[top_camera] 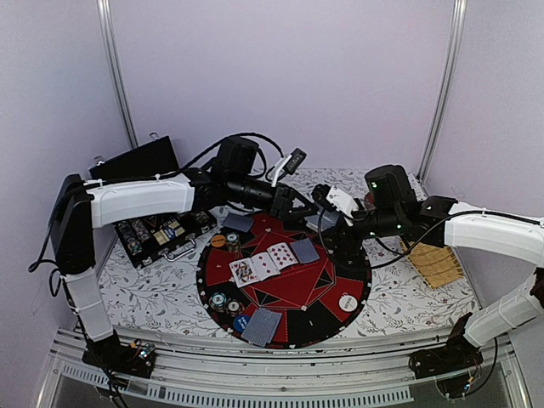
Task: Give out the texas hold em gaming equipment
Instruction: Pick up the poker card from the face-down deck piles.
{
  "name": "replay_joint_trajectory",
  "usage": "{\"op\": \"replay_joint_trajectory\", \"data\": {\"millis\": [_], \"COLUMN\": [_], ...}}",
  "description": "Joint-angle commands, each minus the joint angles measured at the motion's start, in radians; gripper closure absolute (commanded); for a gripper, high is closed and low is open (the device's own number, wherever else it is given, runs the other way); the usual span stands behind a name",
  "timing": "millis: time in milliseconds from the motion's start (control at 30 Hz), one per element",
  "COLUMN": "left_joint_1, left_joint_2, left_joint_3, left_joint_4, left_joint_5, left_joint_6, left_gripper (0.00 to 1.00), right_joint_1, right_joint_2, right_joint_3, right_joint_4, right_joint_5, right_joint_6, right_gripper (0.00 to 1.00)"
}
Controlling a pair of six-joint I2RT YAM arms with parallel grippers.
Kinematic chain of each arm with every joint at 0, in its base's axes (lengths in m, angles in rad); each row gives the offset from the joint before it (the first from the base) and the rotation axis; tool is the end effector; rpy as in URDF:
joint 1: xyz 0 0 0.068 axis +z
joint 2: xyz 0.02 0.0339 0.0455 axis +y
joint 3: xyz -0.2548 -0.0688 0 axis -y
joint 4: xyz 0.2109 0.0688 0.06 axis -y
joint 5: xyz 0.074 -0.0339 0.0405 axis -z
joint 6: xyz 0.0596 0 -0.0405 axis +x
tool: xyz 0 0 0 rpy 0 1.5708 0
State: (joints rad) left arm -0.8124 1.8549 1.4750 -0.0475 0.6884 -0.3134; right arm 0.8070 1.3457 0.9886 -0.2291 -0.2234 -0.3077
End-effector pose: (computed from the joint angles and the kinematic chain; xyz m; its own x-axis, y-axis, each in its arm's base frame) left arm 0.2605 -0.3300 0.2858 -0.5666 0.2519 -0.7845 0.8237 0.1988 -0.5311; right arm 0.1923 0.2198 0.2713 -0.1127 -0.5447 -0.8310 -0.9087 0.3948 -0.1355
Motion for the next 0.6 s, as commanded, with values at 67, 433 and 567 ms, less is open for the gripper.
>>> {"op": "replay_joint_trajectory", "data": {"millis": [67,433,567], "left_joint_1": [-0.011,-0.007,0.003], "left_joint_2": [-0.004,-0.06,-0.081], "left_joint_3": [0.036,0.015,0.003], "left_joint_4": [-0.058,-0.089,-0.092], "left_joint_5": [-0.049,-0.074,-0.09], "left_joint_6": [0.053,0.091,0.103], "left_gripper": [0.72,1.0,1.0], "right_joint_1": [0.008,0.007,0.004], "right_joint_2": [-0.003,-0.019,-0.012], "right_joint_3": [0.018,-0.002,-0.004], "right_joint_4": [0.026,0.018,0.013], "right_joint_5": [-0.007,0.042,0.053], "right_joint_6": [0.0,-0.004,-0.005], "right_gripper": [0.48,0.48,0.49]}}
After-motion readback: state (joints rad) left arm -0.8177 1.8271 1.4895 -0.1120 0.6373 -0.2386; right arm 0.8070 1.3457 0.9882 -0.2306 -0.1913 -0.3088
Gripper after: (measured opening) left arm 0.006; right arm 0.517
